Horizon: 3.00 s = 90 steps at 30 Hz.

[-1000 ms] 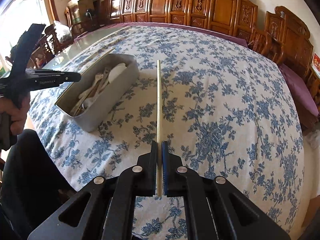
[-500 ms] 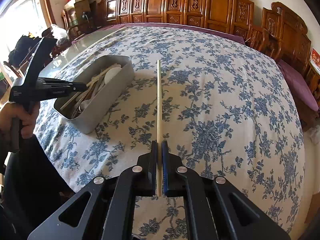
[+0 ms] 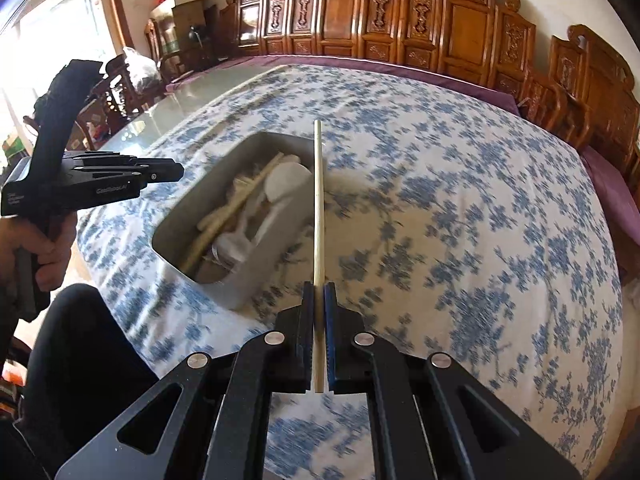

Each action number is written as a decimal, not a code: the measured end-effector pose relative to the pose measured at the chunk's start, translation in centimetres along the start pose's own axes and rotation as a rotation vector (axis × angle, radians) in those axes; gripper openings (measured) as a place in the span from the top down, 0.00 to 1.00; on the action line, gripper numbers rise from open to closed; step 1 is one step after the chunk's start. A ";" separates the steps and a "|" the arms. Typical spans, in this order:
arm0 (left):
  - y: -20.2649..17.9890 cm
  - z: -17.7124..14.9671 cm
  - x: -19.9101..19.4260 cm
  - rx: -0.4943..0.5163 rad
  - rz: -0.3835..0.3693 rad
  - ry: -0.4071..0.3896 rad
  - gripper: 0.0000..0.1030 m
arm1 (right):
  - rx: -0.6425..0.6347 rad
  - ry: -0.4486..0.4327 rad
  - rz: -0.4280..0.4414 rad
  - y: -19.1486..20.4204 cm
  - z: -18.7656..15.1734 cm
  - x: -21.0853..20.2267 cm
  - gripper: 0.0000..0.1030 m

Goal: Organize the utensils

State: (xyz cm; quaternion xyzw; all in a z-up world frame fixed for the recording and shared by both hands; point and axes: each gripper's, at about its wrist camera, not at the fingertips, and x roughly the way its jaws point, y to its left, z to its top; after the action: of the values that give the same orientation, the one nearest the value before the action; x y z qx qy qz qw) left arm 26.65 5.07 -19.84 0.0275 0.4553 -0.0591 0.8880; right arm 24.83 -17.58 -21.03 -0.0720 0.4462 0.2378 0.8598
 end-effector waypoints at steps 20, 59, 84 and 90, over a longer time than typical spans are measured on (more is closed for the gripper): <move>5.5 -1.3 -3.3 -0.046 0.006 -0.045 0.79 | 0.024 0.061 0.061 5.7 4.8 6.4 0.94; 5.8 -3.4 -0.8 -0.031 0.013 0.013 0.75 | 0.045 0.084 0.077 8.3 5.3 9.6 0.82; 1.0 -3.3 -5.1 -0.035 -0.003 -0.086 0.30 | 0.101 -0.218 -0.115 4.2 0.7 -3.5 0.08; -1.8 -4.0 -8.2 -0.018 -0.005 -0.137 0.11 | 0.136 -0.264 -0.177 3.3 -1.2 -7.5 0.02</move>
State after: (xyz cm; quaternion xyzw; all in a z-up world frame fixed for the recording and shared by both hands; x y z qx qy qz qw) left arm 18.49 4.37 -15.51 0.0142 0.3938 -0.0591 0.9172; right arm 18.74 -17.70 -15.49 -0.0205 0.3365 0.1379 0.9313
